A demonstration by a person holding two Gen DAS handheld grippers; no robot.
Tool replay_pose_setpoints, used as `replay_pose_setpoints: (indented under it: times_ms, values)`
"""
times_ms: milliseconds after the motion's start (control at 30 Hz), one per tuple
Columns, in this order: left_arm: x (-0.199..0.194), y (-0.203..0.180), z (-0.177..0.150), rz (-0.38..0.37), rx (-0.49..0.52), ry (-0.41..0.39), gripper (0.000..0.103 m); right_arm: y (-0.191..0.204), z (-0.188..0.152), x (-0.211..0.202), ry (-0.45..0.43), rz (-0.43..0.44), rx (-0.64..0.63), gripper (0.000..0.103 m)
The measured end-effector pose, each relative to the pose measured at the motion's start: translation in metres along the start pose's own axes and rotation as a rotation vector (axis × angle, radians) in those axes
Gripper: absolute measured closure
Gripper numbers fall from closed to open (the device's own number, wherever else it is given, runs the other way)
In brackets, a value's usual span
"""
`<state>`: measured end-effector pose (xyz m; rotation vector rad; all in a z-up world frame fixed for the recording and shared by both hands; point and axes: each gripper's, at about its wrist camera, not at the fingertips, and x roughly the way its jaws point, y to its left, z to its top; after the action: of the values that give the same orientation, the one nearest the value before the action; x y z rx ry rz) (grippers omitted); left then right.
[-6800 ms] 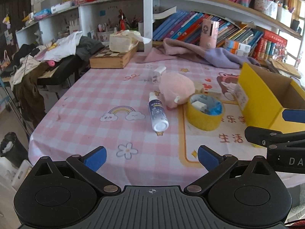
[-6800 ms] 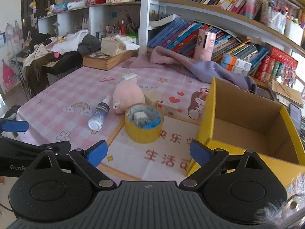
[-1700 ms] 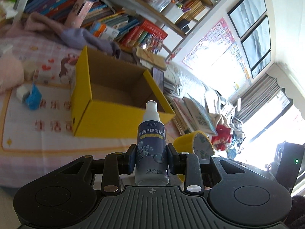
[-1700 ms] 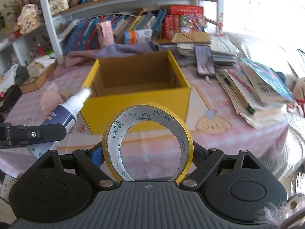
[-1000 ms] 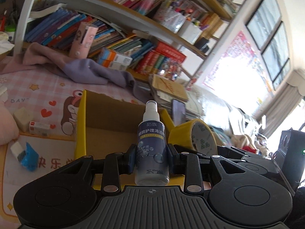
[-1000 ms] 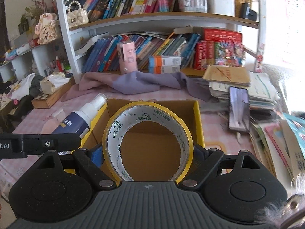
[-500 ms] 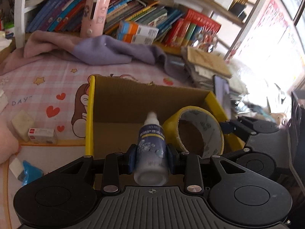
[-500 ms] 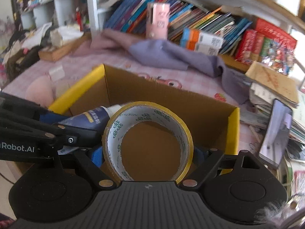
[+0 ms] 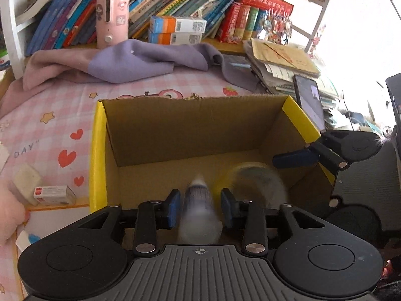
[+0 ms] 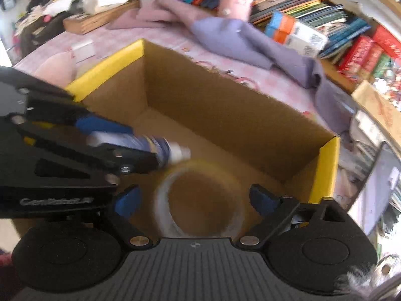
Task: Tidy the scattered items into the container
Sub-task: 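Lower the spray bottle into the box with the left tool while the right tool drops the tape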
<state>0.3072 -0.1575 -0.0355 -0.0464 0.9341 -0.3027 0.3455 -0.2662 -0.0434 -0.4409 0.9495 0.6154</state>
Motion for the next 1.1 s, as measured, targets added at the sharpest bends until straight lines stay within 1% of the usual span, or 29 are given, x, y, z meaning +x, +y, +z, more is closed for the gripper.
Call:
replay_pose_setpoints:
  times_ms: [67, 367, 533, 600, 667, 700, 733, 767, 800, 867, 967, 1100]
  values:
    - [-0.001, -0.003, -0.002, -0.011, 0.002, -0.008, 0.059, -0.003, -0.003, 0.0, 0.021, -0.015, -0.011, 0.001]
    - [-0.004, -0.014, -0.01, -0.033, 0.038, -0.002, 0.058, -0.001, -0.02, -0.01, 0.035, -0.042, -0.013, 0.001]
    - [-0.006, -0.018, -0.015, -0.031, 0.045, 0.014, 0.057, 0.0, -0.024, -0.014, 0.032, -0.054, -0.033, 0.001]
    - [-0.009, -0.018, -0.017, -0.027, 0.035, 0.003, 0.057, -0.001, -0.026, -0.017, 0.016, -0.059, -0.023, 0.001]
    - [-0.017, -0.016, -0.016, -0.018, 0.014, -0.04, 0.056, -0.006, -0.025, -0.021, -0.019, -0.049, 0.03, 0.001]
    - [-0.022, -0.016, -0.015, -0.014, 0.007, -0.067, 0.052, -0.009, -0.024, -0.025, -0.042, -0.04, 0.068, 0.001]
    - [-0.029, -0.015, -0.014, 0.004, -0.001, -0.1, 0.037, -0.012, -0.024, -0.029, -0.066, -0.033, 0.107, 0.0]
    - [-0.036, -0.015, -0.013, 0.033, -0.009, -0.137, 0.03, -0.014, -0.024, -0.034, -0.089, -0.028, 0.136, 0.0]
    - [-0.043, -0.015, -0.014, 0.055, -0.016, -0.173, 0.025, -0.015, -0.025, -0.039, -0.119, -0.025, 0.162, 0.0]
    - [-0.059, -0.011, -0.015, 0.066, -0.042, -0.234, 0.025, -0.015, -0.027, -0.048, -0.175, -0.029, 0.193, 0.0]
    - [-0.077, -0.005, -0.019, 0.065, -0.1, -0.294, 0.024, -0.011, -0.029, -0.063, -0.262, -0.043, 0.212, 0.0]
    - [-0.093, -0.002, -0.026, 0.078, -0.118, -0.327, 0.023, -0.004, -0.035, -0.079, -0.34, -0.068, 0.231, 0.001]
